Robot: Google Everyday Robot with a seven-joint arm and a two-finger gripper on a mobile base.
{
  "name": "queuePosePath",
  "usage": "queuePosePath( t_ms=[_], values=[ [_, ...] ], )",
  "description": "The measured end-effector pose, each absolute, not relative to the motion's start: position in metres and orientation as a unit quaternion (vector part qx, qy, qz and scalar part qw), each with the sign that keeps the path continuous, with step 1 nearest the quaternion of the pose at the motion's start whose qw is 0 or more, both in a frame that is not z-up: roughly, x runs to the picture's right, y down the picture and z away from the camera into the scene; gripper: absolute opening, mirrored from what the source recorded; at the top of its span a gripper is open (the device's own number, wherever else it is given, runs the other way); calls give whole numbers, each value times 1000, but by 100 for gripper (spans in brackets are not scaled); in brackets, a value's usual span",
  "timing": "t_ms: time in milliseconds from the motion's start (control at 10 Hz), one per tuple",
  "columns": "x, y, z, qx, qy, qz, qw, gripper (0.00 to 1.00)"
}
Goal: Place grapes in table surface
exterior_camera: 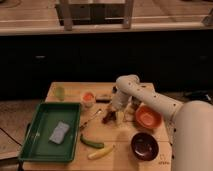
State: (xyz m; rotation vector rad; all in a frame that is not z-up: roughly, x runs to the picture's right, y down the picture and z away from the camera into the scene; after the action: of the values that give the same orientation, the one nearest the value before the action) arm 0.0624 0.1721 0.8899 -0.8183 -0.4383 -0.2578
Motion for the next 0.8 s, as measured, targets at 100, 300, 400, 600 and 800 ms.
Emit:
queuePosePath(
  t_ms=[100,300,400,600,800],
  values=[
    [62,172,891,-396,-213,-123,885,48],
    [60,172,891,-399,-217,-123,882,25],
    [58,171,890,-399,-217,-125,882,16],
    [59,171,889,-400,-216,-126,882,0],
    [62,170,889,-400,-214,-127,882,0]
  ],
)
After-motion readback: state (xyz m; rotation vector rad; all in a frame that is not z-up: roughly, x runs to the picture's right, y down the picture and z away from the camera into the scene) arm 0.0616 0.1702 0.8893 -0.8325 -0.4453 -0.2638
